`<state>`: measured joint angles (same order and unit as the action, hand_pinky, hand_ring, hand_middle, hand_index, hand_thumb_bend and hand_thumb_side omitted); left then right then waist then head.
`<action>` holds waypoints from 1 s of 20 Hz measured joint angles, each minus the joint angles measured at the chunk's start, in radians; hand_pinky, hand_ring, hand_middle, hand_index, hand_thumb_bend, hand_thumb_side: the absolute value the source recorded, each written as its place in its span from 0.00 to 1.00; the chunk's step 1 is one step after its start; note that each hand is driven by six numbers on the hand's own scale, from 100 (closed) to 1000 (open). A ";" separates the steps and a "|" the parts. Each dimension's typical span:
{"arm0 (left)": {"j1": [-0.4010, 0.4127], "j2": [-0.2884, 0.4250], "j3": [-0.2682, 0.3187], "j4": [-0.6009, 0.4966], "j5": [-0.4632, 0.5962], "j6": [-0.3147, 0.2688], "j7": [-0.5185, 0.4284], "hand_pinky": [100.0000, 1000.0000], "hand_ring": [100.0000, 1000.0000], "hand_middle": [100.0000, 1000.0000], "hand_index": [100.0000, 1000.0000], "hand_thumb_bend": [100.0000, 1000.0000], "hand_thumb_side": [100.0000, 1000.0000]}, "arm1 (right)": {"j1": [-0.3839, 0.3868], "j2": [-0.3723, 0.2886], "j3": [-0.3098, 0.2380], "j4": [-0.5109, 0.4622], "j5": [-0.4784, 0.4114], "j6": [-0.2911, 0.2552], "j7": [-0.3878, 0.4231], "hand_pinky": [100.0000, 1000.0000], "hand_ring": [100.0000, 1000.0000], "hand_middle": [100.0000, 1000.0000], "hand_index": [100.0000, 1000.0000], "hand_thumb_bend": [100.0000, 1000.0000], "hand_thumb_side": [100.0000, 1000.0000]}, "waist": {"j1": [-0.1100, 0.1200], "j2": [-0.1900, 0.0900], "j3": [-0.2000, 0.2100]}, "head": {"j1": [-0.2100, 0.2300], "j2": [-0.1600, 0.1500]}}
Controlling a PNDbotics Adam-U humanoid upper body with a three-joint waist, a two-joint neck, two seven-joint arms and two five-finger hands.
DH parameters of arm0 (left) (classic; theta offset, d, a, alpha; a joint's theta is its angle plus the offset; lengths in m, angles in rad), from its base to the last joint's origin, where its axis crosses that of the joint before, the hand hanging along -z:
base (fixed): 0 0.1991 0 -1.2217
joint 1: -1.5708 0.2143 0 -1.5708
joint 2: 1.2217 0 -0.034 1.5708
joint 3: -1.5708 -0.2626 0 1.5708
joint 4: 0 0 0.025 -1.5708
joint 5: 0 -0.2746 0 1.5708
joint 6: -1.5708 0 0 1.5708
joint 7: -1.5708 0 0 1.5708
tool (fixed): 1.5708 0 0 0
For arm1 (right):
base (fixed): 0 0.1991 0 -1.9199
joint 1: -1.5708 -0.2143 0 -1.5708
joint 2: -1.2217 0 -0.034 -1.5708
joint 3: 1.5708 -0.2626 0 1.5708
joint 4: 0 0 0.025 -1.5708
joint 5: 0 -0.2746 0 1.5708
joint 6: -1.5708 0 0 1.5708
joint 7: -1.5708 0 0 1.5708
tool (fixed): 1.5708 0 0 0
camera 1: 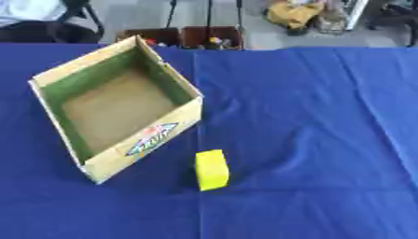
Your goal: Pick up objects on the table and place them in the box.
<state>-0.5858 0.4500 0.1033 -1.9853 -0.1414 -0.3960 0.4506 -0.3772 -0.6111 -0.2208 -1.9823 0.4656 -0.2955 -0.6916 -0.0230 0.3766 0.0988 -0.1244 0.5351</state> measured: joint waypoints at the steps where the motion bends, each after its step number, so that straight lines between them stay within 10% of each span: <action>1: 0.000 0.000 0.000 0.000 0.000 0.000 0.001 0.70 0.86 0.87 0.93 0.00 0.92 | 0.000 0.000 0.000 0.000 0.000 0.001 0.001 0.76 0.79 0.78 0.83 0.00 0.78 | 0.000 0.000 0.001 | 0.000 0.000; 13: 0.001 0.000 0.000 0.000 0.000 0.001 0.016 0.70 0.86 0.87 0.93 0.00 0.92 | -0.012 -0.007 0.015 0.000 -0.001 0.024 0.033 0.78 0.81 0.80 0.85 0.00 0.81 | -0.005 0.000 0.001 | -0.002 0.000; 20: 0.005 0.000 -0.001 0.000 0.001 0.001 0.012 0.70 0.86 0.86 0.92 0.00 0.93 | -0.111 -0.115 0.102 0.000 -0.007 0.187 0.219 0.78 0.82 0.82 0.86 0.08 0.82 | -0.011 -0.010 0.003 | -0.009 0.002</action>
<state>-0.5812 0.4500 0.1028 -1.9853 -0.1403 -0.3945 0.4621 -0.4881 -0.7261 -0.1184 -1.9823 0.4582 -0.1089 -0.4724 -0.0344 0.3670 0.1015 -0.1335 0.5369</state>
